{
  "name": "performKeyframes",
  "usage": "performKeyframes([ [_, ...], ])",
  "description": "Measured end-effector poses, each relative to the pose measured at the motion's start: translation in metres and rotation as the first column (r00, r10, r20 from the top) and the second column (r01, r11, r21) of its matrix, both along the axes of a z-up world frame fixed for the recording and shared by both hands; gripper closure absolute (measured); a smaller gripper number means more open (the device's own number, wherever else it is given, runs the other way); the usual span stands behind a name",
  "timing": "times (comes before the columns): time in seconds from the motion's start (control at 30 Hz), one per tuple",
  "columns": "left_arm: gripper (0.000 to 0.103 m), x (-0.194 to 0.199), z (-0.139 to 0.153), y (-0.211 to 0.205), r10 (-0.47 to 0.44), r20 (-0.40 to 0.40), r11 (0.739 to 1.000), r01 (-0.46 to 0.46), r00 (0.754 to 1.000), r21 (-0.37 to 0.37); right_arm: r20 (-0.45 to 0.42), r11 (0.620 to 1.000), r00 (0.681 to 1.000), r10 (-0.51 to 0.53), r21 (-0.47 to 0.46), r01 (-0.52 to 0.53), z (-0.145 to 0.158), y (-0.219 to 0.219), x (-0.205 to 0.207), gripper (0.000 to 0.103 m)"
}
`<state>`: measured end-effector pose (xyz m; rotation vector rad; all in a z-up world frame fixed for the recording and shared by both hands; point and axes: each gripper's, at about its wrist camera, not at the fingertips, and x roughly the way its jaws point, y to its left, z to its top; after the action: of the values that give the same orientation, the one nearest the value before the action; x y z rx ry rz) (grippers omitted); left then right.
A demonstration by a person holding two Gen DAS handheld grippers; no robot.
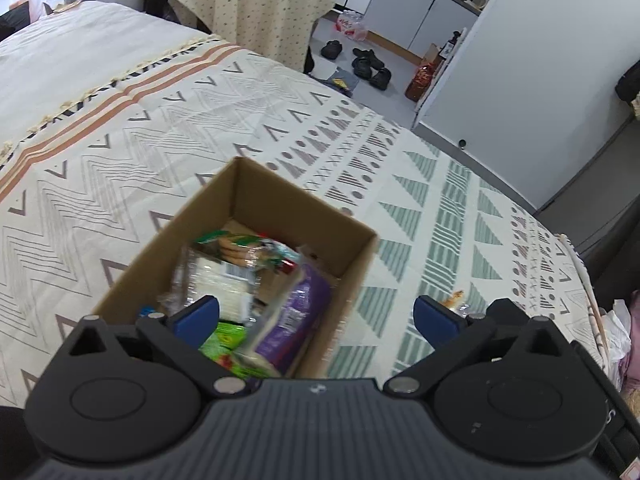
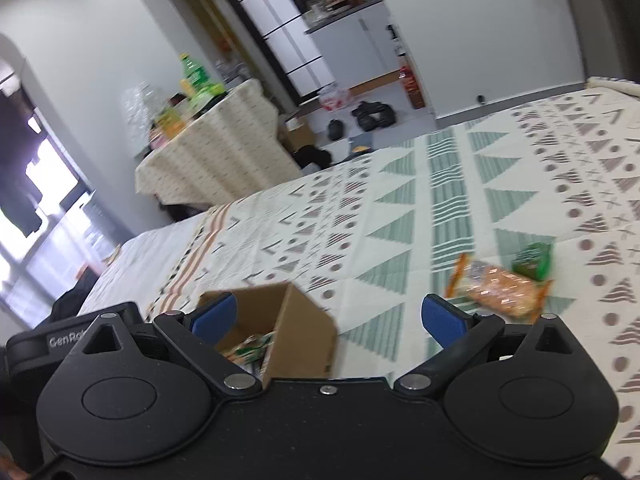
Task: Organize snacks
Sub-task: 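Move both tools back toward the orange cracker pack and green candy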
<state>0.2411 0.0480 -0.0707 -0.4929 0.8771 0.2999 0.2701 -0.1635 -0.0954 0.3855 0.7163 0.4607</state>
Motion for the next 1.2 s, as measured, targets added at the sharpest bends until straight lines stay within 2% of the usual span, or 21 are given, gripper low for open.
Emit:
performKeyframes([
  [0.17,0.000,0.006,0.002,-0.020,-0.018,0.007,1.000,0.018,1.000,0.004,0.003,0.999,0.999,-0.049,-0.005,0.049,0.005,-0.021,0.001,0.004],
  [0.33,0.000,0.011,0.004,-0.038,-0.028,0.035,0.999,0.027,0.999,0.020,-0.031,0.995,0.995,-0.097,-0.011,0.097,0.004,-0.046,0.008,0.004],
  [0.6,0.000,0.024,0.003,-0.062,-0.055,0.019,0.998,0.055,0.998,0.001,-0.096,0.990,0.985,-0.142,-0.017,0.142,0.001,-0.079,0.013,0.004],
  [0.77,0.000,0.033,-0.004,-0.076,-0.047,0.000,0.999,0.047,0.999,0.017,-0.129,0.991,0.982,-0.136,-0.034,0.132,-0.002,-0.092,0.018,0.004],
  [0.97,0.000,0.054,-0.016,-0.091,-0.081,-0.036,0.997,0.081,0.996,0.017,-0.171,0.977,0.962,-0.212,-0.012,0.213,-0.008,-0.116,0.026,0.004],
  [1.2,0.000,0.079,-0.037,-0.109,-0.105,-0.056,0.994,0.103,0.993,-0.026,-0.259,0.957,0.929,-0.266,0.045,0.287,-0.026,-0.140,0.042,0.005],
])
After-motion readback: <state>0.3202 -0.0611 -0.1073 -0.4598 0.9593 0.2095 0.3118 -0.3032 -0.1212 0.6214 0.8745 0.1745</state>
